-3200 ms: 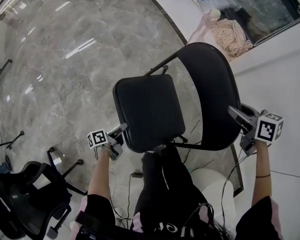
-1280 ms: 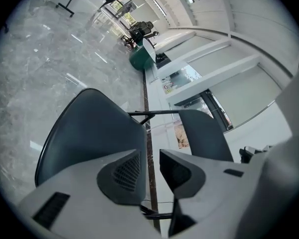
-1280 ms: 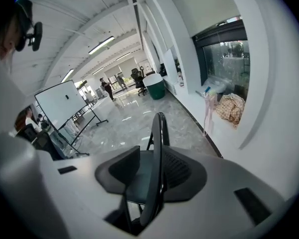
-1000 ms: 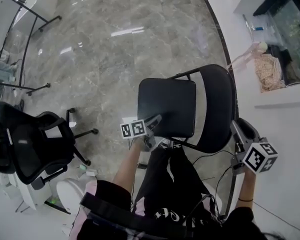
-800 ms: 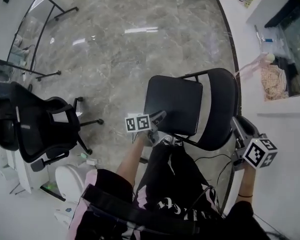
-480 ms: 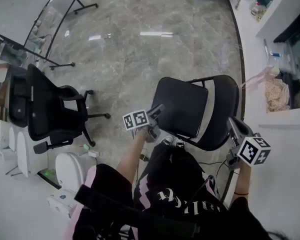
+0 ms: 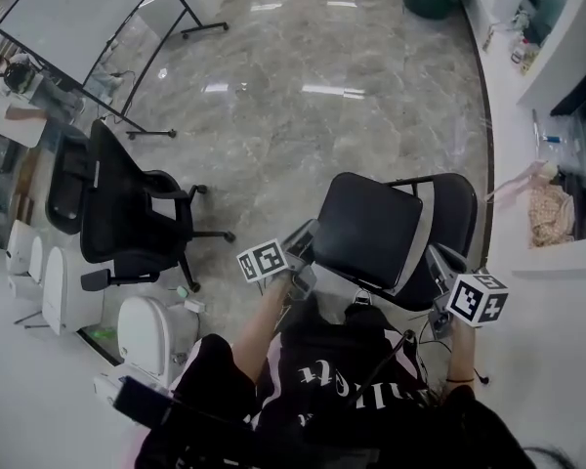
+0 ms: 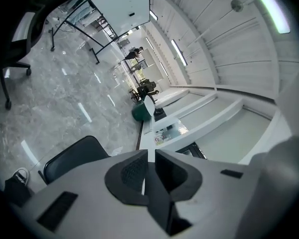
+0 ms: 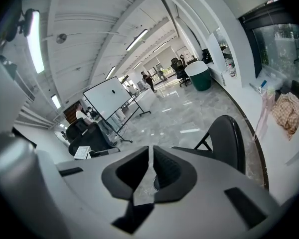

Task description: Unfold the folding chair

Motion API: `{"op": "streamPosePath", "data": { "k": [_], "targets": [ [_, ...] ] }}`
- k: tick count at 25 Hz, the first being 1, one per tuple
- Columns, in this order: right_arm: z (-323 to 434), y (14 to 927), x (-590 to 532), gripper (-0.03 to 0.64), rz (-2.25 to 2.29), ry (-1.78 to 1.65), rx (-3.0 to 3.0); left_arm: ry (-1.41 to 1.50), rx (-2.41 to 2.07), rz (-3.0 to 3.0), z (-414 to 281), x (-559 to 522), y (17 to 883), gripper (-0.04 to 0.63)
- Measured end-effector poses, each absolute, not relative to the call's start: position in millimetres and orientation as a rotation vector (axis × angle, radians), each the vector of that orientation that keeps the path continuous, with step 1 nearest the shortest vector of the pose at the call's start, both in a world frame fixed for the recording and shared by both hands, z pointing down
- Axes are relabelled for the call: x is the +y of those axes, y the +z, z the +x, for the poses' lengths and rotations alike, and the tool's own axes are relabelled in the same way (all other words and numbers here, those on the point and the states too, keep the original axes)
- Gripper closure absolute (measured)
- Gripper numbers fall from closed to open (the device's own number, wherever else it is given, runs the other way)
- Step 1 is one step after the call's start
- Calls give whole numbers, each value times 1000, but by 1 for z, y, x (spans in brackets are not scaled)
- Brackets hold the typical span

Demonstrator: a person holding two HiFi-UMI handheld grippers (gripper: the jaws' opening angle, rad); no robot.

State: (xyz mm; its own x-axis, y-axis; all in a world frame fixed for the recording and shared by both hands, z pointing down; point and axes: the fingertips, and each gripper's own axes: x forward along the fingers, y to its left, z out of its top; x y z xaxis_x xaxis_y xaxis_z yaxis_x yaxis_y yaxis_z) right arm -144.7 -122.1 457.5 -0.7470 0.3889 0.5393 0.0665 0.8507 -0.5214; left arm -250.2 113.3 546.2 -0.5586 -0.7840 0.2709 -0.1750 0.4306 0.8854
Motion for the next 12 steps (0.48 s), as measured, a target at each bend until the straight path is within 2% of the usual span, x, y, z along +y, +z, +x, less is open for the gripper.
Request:
{"op": "streamPosePath", "data": {
  "k": [3, 12],
  "targets": [
    [-162, 451, -97, 575, -351, 649, -2378, -1048, -2016, 852, -251, 130, 541, 577],
    [-216, 456, 14, 578, -234, 731, -2413, -683, -2023, 1182, -317, 185, 517, 592]
  ]
}}
